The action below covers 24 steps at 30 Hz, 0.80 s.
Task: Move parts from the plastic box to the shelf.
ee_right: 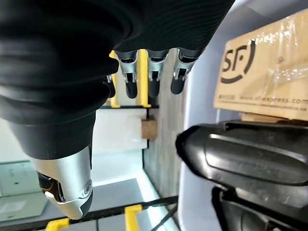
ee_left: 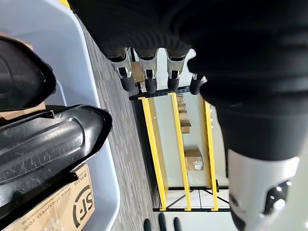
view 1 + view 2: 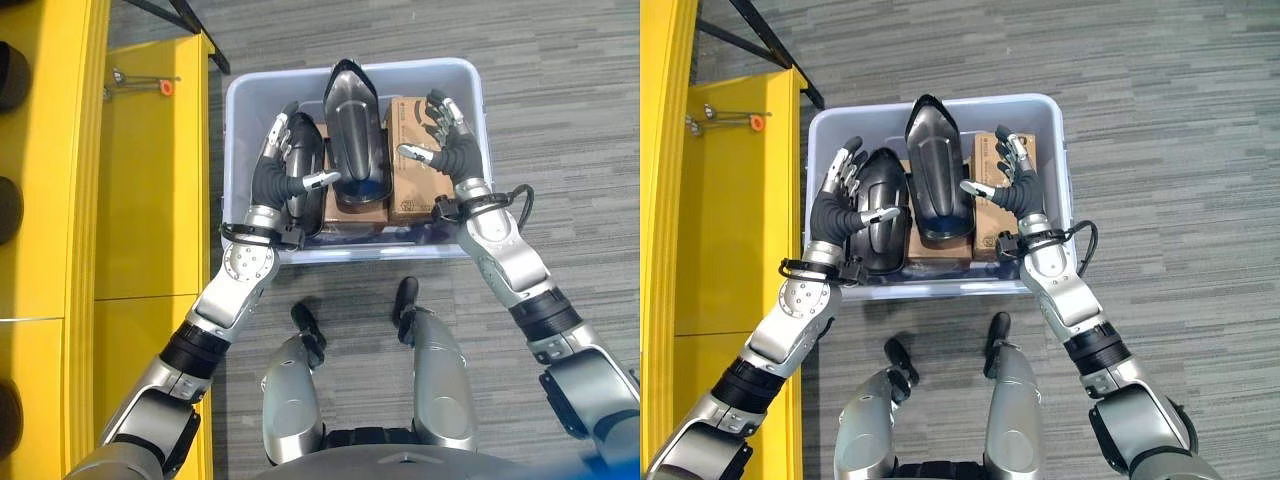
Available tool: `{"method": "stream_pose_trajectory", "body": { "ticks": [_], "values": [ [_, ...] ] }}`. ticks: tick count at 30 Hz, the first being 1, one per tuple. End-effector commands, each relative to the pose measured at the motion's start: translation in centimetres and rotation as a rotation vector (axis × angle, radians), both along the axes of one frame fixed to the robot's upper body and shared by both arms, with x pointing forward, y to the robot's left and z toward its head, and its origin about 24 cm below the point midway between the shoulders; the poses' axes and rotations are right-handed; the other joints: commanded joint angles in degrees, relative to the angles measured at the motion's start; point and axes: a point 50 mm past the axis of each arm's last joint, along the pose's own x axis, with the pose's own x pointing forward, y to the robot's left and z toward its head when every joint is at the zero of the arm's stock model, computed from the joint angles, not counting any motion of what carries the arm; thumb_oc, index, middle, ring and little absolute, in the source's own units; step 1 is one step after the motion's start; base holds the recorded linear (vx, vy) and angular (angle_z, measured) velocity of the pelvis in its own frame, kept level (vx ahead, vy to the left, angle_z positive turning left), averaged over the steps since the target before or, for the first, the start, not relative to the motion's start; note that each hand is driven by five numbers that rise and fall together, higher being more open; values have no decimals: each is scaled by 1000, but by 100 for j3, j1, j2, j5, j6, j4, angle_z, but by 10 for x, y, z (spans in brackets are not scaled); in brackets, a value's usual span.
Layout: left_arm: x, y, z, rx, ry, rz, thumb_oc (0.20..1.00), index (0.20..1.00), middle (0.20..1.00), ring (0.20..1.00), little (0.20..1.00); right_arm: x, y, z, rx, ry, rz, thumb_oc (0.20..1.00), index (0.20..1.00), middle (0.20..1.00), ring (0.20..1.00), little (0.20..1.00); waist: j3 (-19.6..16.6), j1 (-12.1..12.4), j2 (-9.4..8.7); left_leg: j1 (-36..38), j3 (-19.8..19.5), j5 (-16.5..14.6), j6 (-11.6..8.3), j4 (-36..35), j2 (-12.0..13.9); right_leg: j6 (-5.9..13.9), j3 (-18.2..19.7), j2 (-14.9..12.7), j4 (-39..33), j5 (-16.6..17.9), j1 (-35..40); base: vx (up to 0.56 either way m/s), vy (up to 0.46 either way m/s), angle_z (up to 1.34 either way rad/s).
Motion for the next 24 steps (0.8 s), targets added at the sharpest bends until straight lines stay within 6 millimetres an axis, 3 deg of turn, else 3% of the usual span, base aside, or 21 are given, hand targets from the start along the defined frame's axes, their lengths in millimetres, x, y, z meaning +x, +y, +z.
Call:
{"method": "stream_pose_trajectory", "body": {
  "ticks": [1,2,8,24],
  "values": [
    [-8,-12,25,-42,-126,-68,1000,1000,1000,1000,1000,4,13,34,38,-109,15,1000,1000,1000,1000,1000,-123,29,-45,-362,-432,-52,-91,184,333,728,261,-497,155,-338,73,-49,-45,-1],
    [-5,-18,38,-40,-161,-88,1000,1000,1000,1000,1000,10,13,44,34,-121,-1,1000,1000,1000,1000,1000,-62,14,-31,-479,-436,-58,-98,244,339,725,276,-498,217,-347,-51,-35,-29,-2],
    [4,-34,59,-57,-184,-88,1000,1000,1000,1000,1000,17,24,73,-4,-202,36,1000,1000,1000,1000,1000,-62,-24,14,-942,-495,-190,-214,459,343,767,301,-509,424,-457,-509,13,-25,-2],
    [3,-38,91,-144,-338,-13,1000,1000,1000,1000,1000,5,66,84,-12,-295,137,1000,1000,1000,1000,1000,-62,1,115,-2105,-497,-108,-300,672,300,695,187,-501,594,-351,-1641,-12,-17,-2]
  ]
}}
